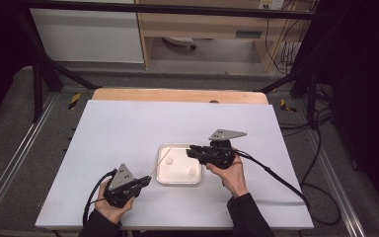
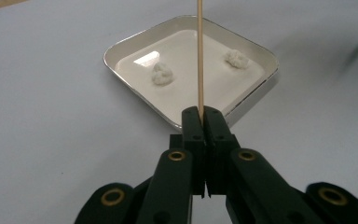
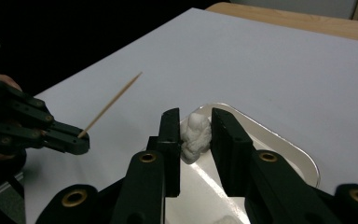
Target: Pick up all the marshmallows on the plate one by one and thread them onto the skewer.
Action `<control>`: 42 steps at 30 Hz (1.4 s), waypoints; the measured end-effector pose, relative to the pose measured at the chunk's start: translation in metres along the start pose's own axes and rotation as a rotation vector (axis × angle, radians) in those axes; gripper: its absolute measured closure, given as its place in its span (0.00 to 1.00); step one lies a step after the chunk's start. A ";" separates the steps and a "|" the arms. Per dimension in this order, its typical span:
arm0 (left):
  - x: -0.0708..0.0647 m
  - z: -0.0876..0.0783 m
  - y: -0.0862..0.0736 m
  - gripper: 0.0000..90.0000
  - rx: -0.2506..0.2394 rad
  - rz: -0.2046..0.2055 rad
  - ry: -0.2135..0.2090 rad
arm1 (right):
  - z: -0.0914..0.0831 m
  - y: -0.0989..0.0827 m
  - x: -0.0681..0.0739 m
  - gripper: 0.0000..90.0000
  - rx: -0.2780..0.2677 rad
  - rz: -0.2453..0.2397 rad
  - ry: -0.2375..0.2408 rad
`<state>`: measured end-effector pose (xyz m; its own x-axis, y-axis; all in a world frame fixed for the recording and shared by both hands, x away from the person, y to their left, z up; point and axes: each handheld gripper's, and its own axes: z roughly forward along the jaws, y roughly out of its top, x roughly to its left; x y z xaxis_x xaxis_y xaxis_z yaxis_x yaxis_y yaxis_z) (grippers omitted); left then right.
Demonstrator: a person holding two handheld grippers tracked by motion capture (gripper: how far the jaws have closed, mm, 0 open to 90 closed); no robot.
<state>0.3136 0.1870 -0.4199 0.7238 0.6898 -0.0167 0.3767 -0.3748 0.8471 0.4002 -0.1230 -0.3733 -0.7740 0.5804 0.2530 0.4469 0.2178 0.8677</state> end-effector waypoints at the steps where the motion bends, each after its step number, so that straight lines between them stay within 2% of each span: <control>1: -0.001 0.000 0.000 0.99 0.000 0.001 -0.002 | -0.002 0.001 0.000 0.83 -0.007 0.007 0.010; 9: -0.005 0.004 0.002 0.99 -0.008 0.015 -0.008 | -0.012 0.009 0.001 0.83 -0.066 0.033 0.057; 16: -0.008 0.005 0.002 0.99 -0.019 0.023 -0.012 | -0.017 0.016 0.000 0.83 -0.115 0.080 0.101; 27: -0.011 0.007 0.003 0.99 -0.028 0.030 -0.015 | -0.006 0.016 -0.001 0.83 -0.108 0.132 0.152; 42: -0.014 0.007 0.003 0.99 -0.034 0.044 -0.018 | 0.004 0.017 0.001 0.83 -0.091 0.156 0.188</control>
<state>0.3085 0.1719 -0.4204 0.7499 0.6614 0.0118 0.3246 -0.3835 0.8646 0.4087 -0.1160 -0.3600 -0.7721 0.4439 0.4548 0.5322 0.0603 0.8445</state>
